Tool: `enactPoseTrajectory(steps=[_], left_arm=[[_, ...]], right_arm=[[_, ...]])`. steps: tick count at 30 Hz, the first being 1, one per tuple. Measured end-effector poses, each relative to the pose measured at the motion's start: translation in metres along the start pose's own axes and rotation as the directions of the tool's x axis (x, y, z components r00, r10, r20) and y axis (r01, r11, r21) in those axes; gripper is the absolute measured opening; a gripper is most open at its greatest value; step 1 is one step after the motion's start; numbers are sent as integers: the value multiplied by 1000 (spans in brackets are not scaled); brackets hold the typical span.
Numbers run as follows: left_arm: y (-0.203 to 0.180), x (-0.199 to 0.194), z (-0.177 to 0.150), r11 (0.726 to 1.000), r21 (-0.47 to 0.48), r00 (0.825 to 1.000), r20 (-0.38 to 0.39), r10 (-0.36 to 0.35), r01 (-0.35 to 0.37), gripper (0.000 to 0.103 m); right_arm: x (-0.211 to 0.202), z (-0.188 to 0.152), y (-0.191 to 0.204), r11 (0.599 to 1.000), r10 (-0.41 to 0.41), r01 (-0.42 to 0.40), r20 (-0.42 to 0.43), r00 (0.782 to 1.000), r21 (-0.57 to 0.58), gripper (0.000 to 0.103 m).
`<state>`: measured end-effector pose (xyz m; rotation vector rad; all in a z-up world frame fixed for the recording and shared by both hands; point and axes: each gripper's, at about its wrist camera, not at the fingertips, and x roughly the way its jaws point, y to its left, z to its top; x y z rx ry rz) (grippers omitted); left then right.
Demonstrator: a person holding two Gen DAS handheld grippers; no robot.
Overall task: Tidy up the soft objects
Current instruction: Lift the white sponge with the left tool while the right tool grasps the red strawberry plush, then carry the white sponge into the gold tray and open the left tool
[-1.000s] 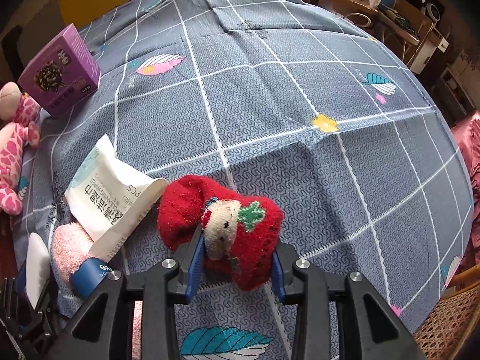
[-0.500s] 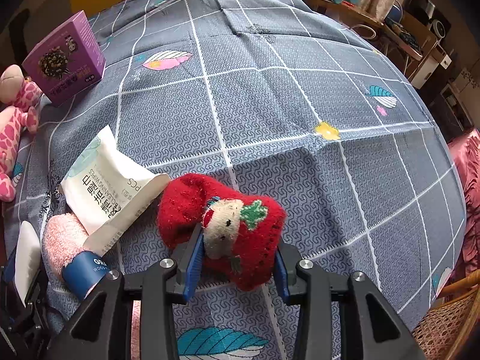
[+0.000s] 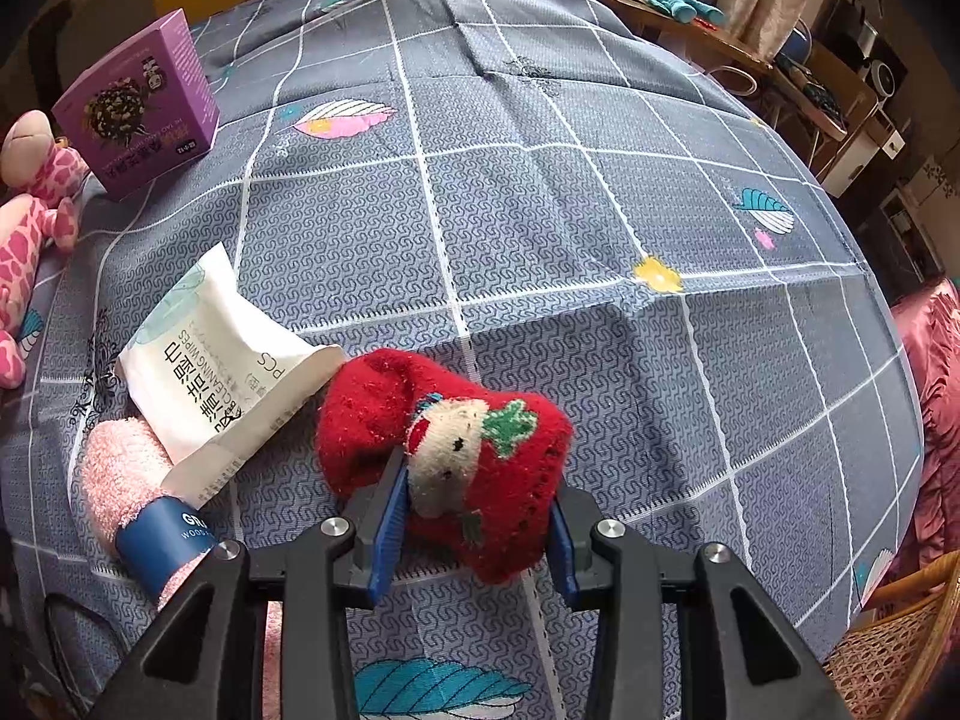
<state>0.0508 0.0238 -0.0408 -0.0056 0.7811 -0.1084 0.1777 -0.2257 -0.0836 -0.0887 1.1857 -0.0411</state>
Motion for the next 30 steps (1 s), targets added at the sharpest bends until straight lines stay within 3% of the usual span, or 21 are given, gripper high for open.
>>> enactPoseTrajectory(steps=[18,30], left_arm=[[36,-58,10,995,-88,996,79,52,-45,59],[72,-79,1,981,-170,991,84,107,-91,59]], right_arm=[[-3,1,3,1000,-11,12,6,1000,-17,39],[-4,0,6,999,-26,27,14,1000,-33,39]])
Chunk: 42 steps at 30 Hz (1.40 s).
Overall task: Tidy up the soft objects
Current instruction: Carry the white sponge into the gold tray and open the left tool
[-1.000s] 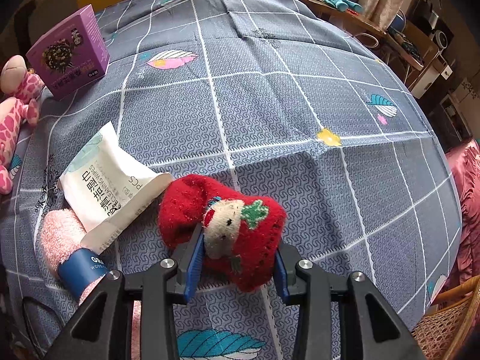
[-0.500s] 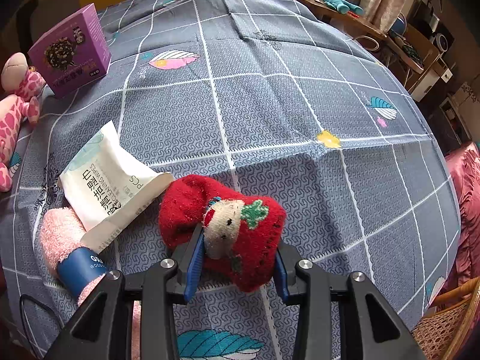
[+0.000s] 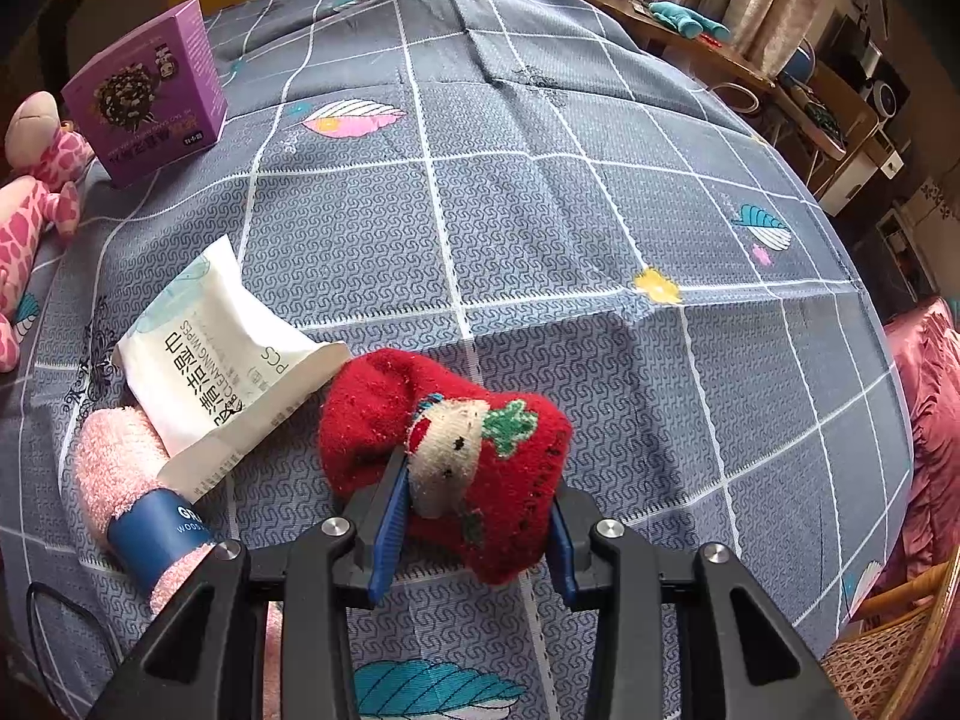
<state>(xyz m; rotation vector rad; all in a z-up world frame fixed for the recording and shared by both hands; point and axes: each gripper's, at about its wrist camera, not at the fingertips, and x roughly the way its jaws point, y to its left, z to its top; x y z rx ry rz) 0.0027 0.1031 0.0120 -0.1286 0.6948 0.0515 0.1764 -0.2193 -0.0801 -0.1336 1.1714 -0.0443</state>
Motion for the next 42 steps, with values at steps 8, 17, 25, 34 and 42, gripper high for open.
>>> enactPoseTrajectory(steps=[8,17,25,34,42], left_arm=[[38,-4,-9,996,-78,999,-40,36,-40,59],[110,8,-28,961,-234,982,-146,116,-149,60],[162,31,-32,917,-255,944,-207,257,-306,61],[170,20,-41,896,-270,932,-187,310,-352,74],[158,-4,-34,900,-254,936,-115,334,-353,79]], right_arm=[[-1,0,2,1000,-4,4,2,1000,-4,39],[-2,-1,2,1000,-8,8,4,1000,-10,38],[-3,0,2,1000,-8,8,3,1000,-11,38],[-2,0,3,1000,-11,11,3,1000,-10,38],[-3,0,3,1000,-11,11,3,1000,-8,38]])
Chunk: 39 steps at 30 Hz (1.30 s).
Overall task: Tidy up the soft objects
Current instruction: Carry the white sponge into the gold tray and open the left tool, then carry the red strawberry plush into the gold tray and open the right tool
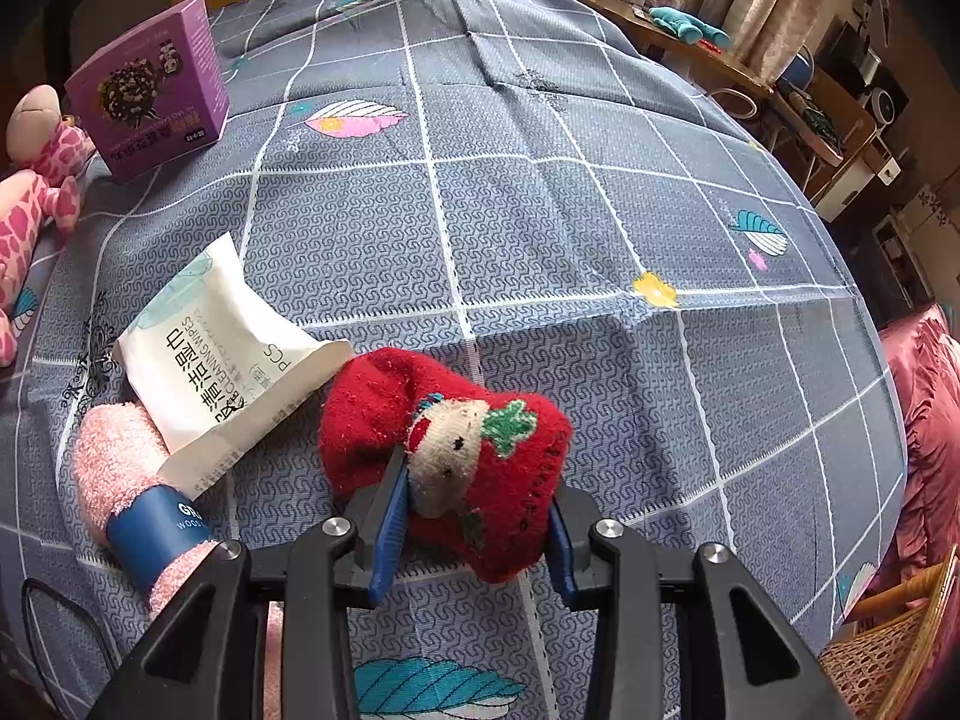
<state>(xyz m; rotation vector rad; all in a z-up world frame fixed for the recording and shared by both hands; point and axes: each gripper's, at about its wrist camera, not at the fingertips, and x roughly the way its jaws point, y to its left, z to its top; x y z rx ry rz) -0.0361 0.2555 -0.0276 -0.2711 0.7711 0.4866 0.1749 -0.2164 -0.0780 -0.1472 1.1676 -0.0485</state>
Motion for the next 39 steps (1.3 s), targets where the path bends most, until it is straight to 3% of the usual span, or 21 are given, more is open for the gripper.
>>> enactPoseTrajectory(steps=[12,25,29,35,39], left_arm=[[2,-43,3,1000,10,995,97,-12,11,86],[6,-50,-8,1000,4,996,85,-22,22,89],[9,-50,-12,1000,1,997,77,-19,19,89],[16,-48,-13,1000,-14,997,70,-22,23,89],[20,-44,-12,999,-24,998,61,-23,24,90]], right_arm=[[-3,0,2,1000,-5,5,4,1000,-15,36],[-8,0,1,1000,-1,1,15,1000,-4,31],[-26,3,-4,999,39,-42,99,994,28,30],[-60,1,10,996,94,-93,204,975,-13,30],[-99,2,39,966,256,-237,243,936,-104,30]])
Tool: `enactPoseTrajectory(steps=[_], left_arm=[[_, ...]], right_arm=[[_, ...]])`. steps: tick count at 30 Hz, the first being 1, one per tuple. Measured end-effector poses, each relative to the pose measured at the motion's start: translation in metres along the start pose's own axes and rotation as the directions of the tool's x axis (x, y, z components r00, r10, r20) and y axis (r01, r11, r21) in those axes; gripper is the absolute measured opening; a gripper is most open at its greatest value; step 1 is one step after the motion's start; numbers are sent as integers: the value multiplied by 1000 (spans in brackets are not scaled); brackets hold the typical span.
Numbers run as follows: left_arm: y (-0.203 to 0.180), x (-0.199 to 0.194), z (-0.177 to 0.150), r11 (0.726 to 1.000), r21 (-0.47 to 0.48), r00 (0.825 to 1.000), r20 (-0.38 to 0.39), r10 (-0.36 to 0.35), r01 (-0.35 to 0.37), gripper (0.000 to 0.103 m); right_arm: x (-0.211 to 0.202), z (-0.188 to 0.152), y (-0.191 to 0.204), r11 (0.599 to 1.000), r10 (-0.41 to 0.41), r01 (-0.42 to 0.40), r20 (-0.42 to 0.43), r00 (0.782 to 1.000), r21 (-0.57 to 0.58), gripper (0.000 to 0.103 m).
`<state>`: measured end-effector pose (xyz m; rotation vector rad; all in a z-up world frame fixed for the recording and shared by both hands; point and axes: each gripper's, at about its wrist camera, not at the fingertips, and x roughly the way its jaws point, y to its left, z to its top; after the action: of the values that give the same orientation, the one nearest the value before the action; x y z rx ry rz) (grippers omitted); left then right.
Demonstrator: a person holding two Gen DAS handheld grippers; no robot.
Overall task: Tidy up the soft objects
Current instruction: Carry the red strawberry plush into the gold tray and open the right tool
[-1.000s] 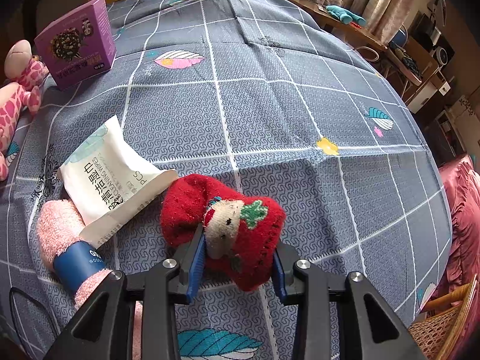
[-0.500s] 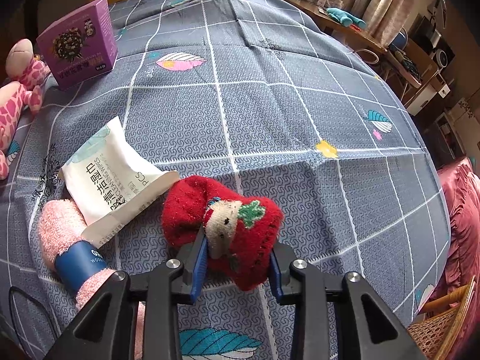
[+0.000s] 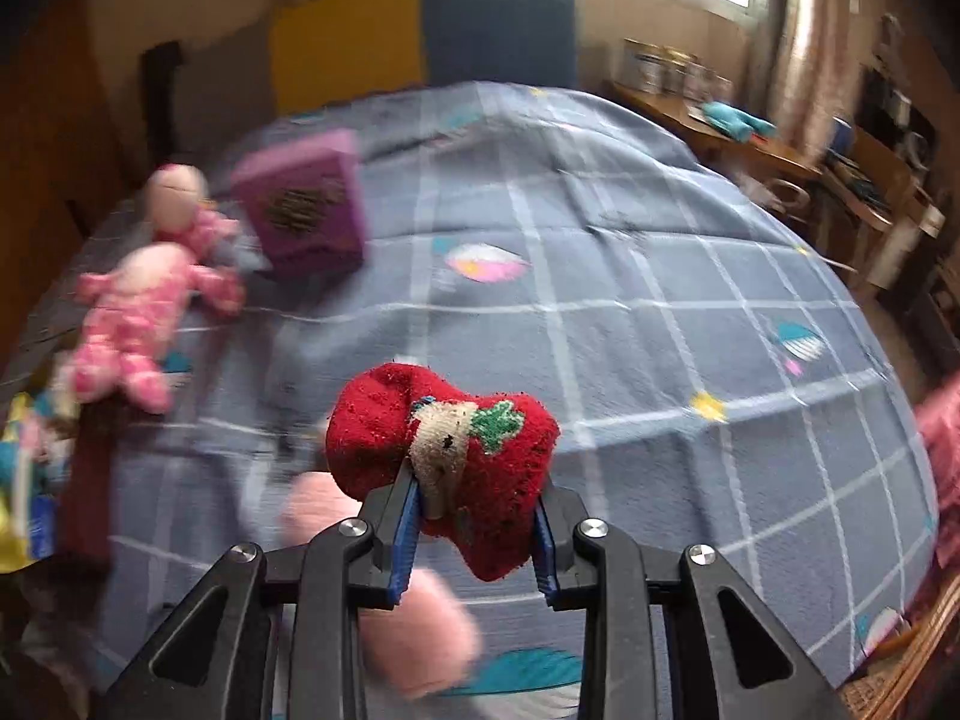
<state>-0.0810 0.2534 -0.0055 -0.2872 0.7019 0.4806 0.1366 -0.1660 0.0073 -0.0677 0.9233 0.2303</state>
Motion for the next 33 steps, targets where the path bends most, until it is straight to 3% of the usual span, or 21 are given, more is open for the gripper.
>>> enactPoseTrajectory(steps=[5,9,13,17,23,26,29,33], left_arm=[[10,2,2,1000,-27,1000,-5,14,-14,94],[20,0,6,998,-55,999,11,33,-33,97],[30,-4,10,996,-78,998,28,53,-51,101],[38,-3,13,994,-97,998,29,61,-58,103],[38,3,13,993,-89,997,9,83,-82,103],[35,8,10,992,-84,996,-12,89,-90,103],[32,11,8,993,-69,996,-27,90,-92,103],[26,9,7,995,-50,996,-20,82,-83,103]], right_arm=[[-19,6,89,958,228,-228,-18,973,-175,31],[-16,-6,182,872,357,-370,-99,929,-320,31],[0,-21,254,796,418,-462,-195,887,-392,31],[26,-35,304,756,397,-481,-273,876,-444,33],[63,-59,328,758,324,-460,-345,881,-463,41],[62,-64,330,752,327,-451,-322,888,-481,46],[54,-65,323,764,335,-449,-310,890,-463,58],[40,-60,309,770,376,-456,-260,889,-446,59]])
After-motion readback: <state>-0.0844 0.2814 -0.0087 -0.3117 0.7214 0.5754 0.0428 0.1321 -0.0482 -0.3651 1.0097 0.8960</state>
